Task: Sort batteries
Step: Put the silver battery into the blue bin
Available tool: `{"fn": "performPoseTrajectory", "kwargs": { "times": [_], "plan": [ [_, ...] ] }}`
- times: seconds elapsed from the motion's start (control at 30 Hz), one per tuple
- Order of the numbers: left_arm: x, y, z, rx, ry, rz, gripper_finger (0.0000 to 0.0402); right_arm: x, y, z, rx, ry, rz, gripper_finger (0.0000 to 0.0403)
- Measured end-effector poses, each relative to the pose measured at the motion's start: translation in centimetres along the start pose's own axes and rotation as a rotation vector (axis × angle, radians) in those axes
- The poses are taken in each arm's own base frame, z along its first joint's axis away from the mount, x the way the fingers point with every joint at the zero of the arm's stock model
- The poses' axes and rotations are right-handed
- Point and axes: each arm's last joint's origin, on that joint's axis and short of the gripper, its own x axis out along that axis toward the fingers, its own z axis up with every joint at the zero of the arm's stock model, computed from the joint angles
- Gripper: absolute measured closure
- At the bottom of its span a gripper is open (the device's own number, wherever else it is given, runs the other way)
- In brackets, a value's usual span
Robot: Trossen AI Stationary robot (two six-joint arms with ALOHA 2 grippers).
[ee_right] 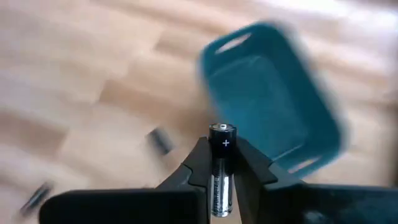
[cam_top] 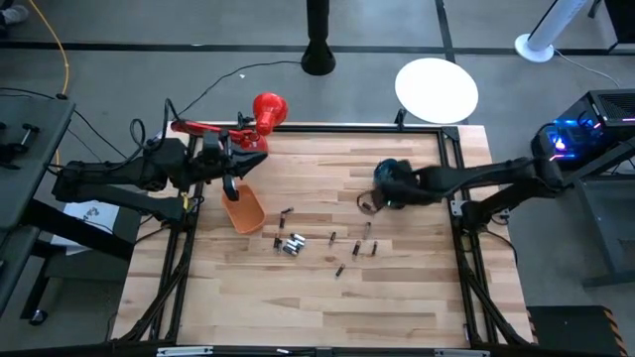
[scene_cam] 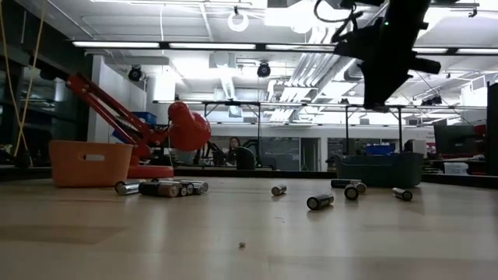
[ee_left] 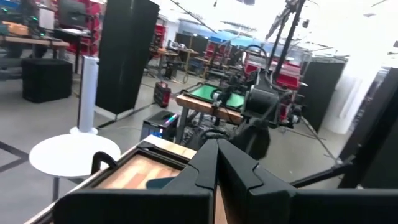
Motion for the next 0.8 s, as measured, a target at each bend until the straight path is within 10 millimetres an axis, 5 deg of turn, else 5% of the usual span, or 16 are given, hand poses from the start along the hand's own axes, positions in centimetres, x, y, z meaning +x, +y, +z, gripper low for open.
{"fn": "performPoseTrajectory", "kwargs": {
  "times": [0.2,0.43,0.67,0.8],
  "plan": [
    [0.0,0.0,0.0,-0.022,0.001,0.004,0.0401,1.2,-1.2,2.5,0.011,-0.002,-0.037,0.0313],
    [0.0,0.0,-0.1,-0.044,0.004,0.001,0.0401,1.5,-1.4,2.8,-0.066,0.031,-0.034,0.0232],
    [0.0,0.0,-0.1,-0.059,0.007,0.002,0.0401,0.1,1.9,0.4,-0.154,0.168,0.293,0.0215],
    [0.0,0.0,-0.2,-0.057,0.013,0.003,0.0401,0.5,3.9,-2.4,-0.069,0.289,0.276,0.0224]
  ]
}}
